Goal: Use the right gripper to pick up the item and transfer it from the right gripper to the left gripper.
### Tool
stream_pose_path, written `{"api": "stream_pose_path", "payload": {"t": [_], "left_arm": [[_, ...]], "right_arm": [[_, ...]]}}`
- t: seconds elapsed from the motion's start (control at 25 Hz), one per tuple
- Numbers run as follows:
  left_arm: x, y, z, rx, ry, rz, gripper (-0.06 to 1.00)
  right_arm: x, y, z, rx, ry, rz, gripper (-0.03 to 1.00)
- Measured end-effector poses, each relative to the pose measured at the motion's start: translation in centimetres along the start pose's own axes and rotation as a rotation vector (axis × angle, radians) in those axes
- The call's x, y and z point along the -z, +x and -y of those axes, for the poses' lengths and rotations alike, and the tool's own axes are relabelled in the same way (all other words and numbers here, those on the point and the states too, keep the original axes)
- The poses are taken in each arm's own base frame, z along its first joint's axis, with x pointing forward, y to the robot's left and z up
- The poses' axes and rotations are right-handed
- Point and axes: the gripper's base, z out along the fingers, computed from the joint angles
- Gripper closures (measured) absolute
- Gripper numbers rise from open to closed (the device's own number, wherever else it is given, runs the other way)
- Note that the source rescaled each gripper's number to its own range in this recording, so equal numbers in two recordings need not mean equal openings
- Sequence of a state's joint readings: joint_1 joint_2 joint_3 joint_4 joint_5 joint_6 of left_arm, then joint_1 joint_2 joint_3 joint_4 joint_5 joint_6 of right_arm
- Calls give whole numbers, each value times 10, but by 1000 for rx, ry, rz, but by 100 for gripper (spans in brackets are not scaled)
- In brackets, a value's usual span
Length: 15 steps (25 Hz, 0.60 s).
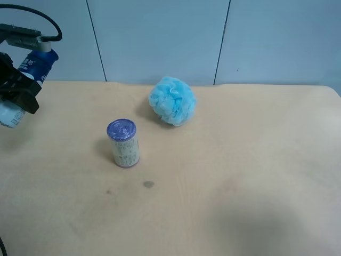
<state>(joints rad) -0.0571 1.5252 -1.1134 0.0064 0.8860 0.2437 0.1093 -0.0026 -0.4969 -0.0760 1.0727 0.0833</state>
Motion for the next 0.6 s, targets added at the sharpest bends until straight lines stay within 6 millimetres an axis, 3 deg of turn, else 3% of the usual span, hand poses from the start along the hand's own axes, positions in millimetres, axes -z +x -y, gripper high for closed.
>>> {"api": "stream_pose_path", "payload": {"t": [0.32,0.6], "left_arm": [[-59,-2,1,18,61,-131,90],[-98,-2,7,28,134,-178,90]], "right_arm": [[0,0,0,0,0,0,-3],[0,0,0,0,0,0,-3]]}}
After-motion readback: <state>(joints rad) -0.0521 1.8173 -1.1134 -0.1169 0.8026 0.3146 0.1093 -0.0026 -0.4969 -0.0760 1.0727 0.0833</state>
